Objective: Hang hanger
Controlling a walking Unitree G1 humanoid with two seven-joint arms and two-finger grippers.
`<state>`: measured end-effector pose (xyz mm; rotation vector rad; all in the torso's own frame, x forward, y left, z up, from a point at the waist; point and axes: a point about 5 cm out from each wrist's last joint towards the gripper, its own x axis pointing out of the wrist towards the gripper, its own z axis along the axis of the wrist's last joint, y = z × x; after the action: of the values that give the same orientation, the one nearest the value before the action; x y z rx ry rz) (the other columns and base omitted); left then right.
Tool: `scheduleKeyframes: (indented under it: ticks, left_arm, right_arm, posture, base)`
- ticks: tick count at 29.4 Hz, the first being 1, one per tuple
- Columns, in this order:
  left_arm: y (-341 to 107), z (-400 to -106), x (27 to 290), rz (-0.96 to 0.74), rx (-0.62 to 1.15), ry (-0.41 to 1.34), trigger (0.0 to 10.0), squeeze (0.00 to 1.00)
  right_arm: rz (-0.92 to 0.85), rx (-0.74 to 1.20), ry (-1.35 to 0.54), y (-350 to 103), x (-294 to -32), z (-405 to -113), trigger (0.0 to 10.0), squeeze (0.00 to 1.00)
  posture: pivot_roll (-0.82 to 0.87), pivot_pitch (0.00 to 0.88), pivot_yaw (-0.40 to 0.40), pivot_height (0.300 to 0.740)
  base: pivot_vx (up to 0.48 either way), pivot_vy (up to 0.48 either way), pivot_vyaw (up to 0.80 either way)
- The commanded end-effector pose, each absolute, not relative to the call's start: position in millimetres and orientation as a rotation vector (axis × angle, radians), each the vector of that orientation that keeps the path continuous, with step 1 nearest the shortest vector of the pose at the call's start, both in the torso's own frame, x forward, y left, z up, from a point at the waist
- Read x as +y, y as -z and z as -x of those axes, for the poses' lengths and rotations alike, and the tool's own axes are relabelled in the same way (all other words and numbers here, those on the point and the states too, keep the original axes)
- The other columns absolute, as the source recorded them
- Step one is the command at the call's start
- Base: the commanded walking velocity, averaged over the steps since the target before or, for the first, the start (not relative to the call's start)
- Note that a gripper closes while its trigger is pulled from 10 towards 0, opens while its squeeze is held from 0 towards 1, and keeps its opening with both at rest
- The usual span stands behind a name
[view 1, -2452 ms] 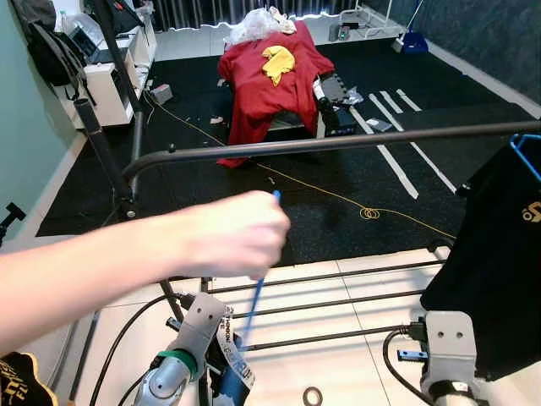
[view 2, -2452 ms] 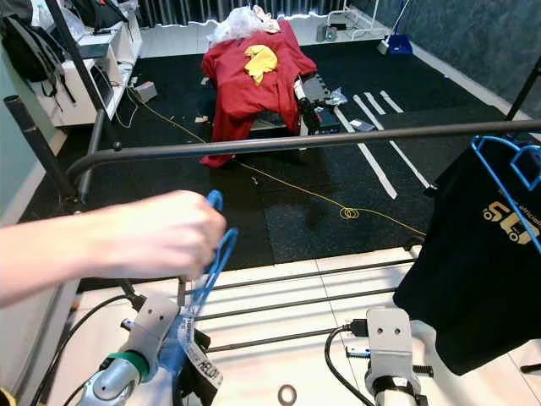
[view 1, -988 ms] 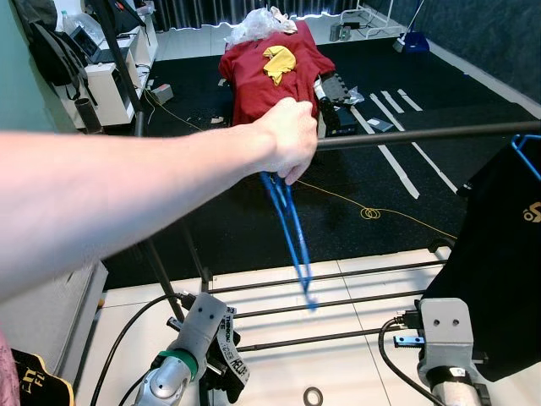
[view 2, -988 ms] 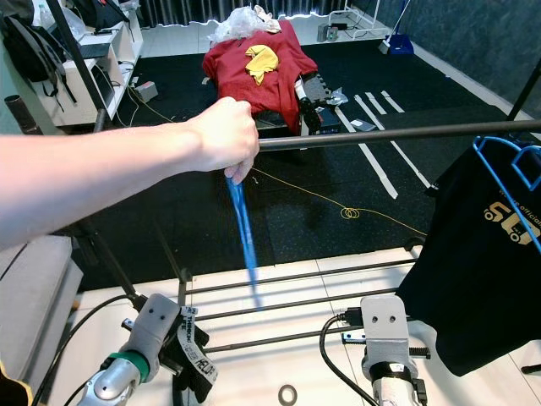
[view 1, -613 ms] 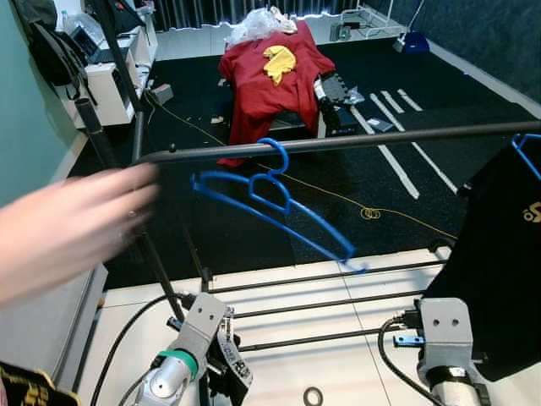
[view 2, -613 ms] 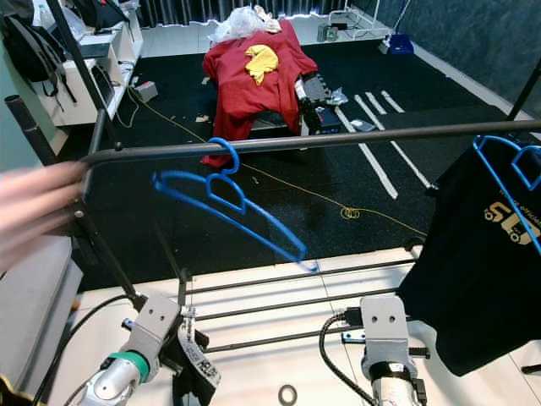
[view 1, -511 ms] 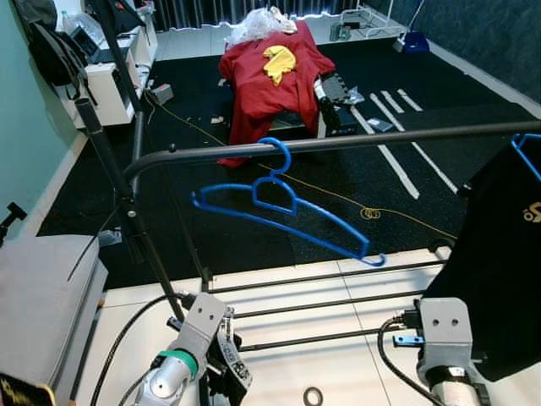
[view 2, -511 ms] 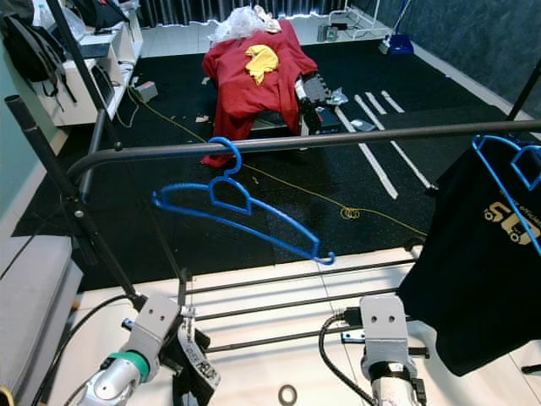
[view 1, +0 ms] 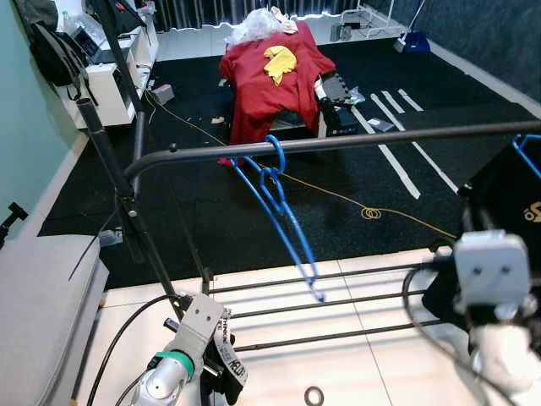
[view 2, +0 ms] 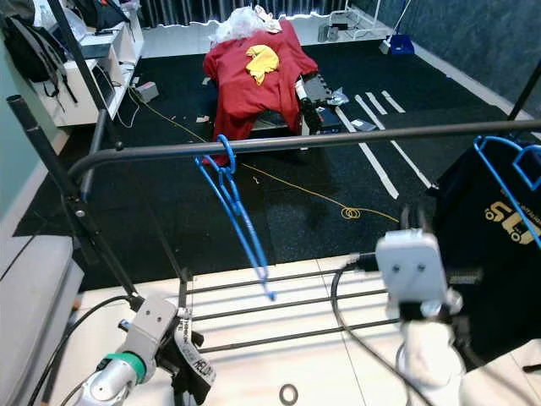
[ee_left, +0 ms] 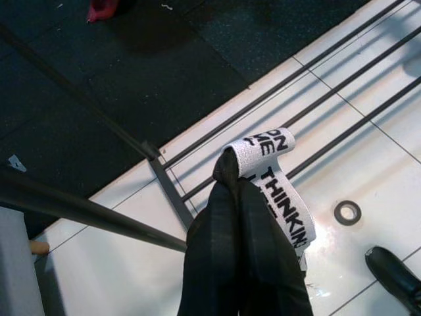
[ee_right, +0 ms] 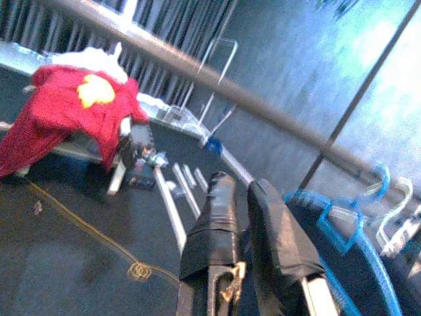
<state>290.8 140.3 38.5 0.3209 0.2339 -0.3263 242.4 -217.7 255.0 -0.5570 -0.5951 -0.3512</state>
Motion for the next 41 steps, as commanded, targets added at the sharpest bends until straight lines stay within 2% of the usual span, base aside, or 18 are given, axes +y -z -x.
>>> scheduleKeyframes:
  ticks: [1, 2, 5, 6, 8, 9, 10, 11, 13, 15, 16, 17, 19, 20, 23, 32, 33, 41]
  left_arm:
    - [-32, -287, 141, -0.334, 0.258, 0.339, 10.0, 0.0]
    - [-33, -289, 139, -0.334, 0.257, 0.343, 10.0, 0.0]
    - [-33, -289, 139, -0.334, 0.257, 0.343, 10.0, 0.0]
    - [-33, -290, 138, -0.334, 0.254, 0.349, 10.0, 0.0]
    - [-33, -290, 138, -0.334, 0.254, 0.349, 10.0, 0.0]
    - [-34, -291, 137, -0.334, 0.252, 0.352, 10.0, 0.0]
    - [-34, -291, 137, -0.334, 0.252, 0.352, 10.0, 0.0]
    - [-35, -291, 137, -0.336, 0.249, 0.349, 10.0, 0.0]
    - [-35, -291, 137, -0.336, 0.249, 0.349, 10.0, 0.0]
    - [-35, -288, 141, -0.337, 0.246, 0.338, 10.0, 0.0]
    - [-35, -288, 141, -0.337, 0.246, 0.338, 10.0, 0.0]
    - [-35, -287, 142, -0.337, 0.246, 0.334, 10.0, 0.0]
    - [-35, -287, 142, -0.337, 0.246, 0.334, 10.0, 0.0]
    - [-34, -286, 142, -0.337, 0.245, 0.331, 10.0, 0.0]
    - [-34, -285, 142, -0.334, 0.245, 0.325, 10.0, 0.0]
    - [-34, -285, 141, -0.329, 0.243, 0.327, 10.0, 0.0]
    - [-35, -285, 139, -0.327, 0.241, 0.333, 10.0, 0.0]
    - [-35, -286, 135, -0.324, 0.239, 0.347, 10.0, 0.0]
  right_arm:
    - [0.556, -0.61, 0.365, -262, -220, -238, 10.0, 0.45]
    - [0.525, -0.617, 0.333, -268, -220, -243, 10.0, 1.0]
    - [0.525, -0.617, 0.333, -268, -220, -243, 10.0, 1.0]
    - [0.383, -0.551, 0.214, -259, -215, -257, 10.0, 1.0]
    - [0.383, -0.551, 0.214, -259, -215, -257, 10.0, 1.0]
    - [0.268, -0.493, 0.068, -251, -203, -271, 10.0, 1.0]
    - [0.268, -0.493, 0.068, -251, -203, -271, 10.0, 1.0]
    - [0.157, -0.48, -0.074, -253, -185, -284, 10.0, 0.0]
    - [0.157, -0.48, -0.074, -253, -185, -284, 10.0, 0.0]
    - [-0.034, -0.487, -0.313, -265, -144, -300, 10.0, 0.0]
    - [-0.034, -0.487, -0.313, -265, -144, -300, 10.0, 0.0]
    - [-0.083, -0.493, -0.395, -269, -128, -302, 10.0, 0.0]
    - [-0.083, -0.493, -0.395, -269, -128, -302, 10.0, 0.0]
    - [-0.095, -0.486, -0.448, -269, -116, -302, 10.0, 1.0]
    - [-0.108, -0.462, -0.473, -266, -106, -302, 10.0, 1.0]
    - [-0.171, -0.408, -0.454, -256, -104, -307, 10.0, 1.0]
    - [-0.201, -0.361, -0.438, -248, -103, -313, 10.0, 0.0]
    - [-0.25, -0.237, -0.368, -229, -101, -330, 10.0, 0.0]
  posture:
    - [-0.34, 0.119, 0.136, 0.74]
    - [-0.33, 0.119, 0.142, 0.74]
    - [-0.33, 0.119, 0.142, 0.74]
    - [-0.32, 0.12, 0.144, 0.74]
    - [-0.32, 0.12, 0.144, 0.74]
    - [-0.31, 0.12, 0.146, 0.74]
    - [-0.31, 0.12, 0.146, 0.74]
    - [-0.3, 0.12, 0.143, 0.74]
    - [-0.3, 0.12, 0.143, 0.74]
    - [-0.27, 0.119, 0.138, 0.74]
    - [-0.27, 0.119, 0.138, 0.74]
    - [-0.27, 0.119, 0.138, 0.74]
    - [-0.27, 0.119, 0.138, 0.74]
    - [-0.25, 0.117, 0.132, 0.74]
    - [-0.25, 0.119, 0.129, 0.74]
    - [-0.26, 0.125, 0.131, 0.74]
    - [-0.27, 0.13, 0.132, 0.74]
    - [-0.27, 0.132, 0.13, 0.74]
  base:
    - [0.0, 0.0, 0.0]
    - [0.0, 0.0, 0.0]
    - [0.0, 0.0, 0.0]
    - [0.0, 0.0, 0.0]
    - [0.0, 0.0, 0.0]
    - [0.0, 0.0, 0.0]
    - [0.0, 0.0, 0.0]
    - [0.0, 0.0, 0.0]
    - [0.0, 0.0, 0.0]
    - [0.0, 0.0, 0.0]
    - [0.0, 0.0, 0.0]
    - [0.0, 0.0, 0.0]
    - [0.0, 0.0, 0.0]
    - [0.0, 0.0, 0.0]
    - [0.0, 0.0, 0.0]
    - [0.0, 0.0, 0.0]
    - [0.0, 0.0, 0.0]
    - [0.0, 0.0, 0.0]
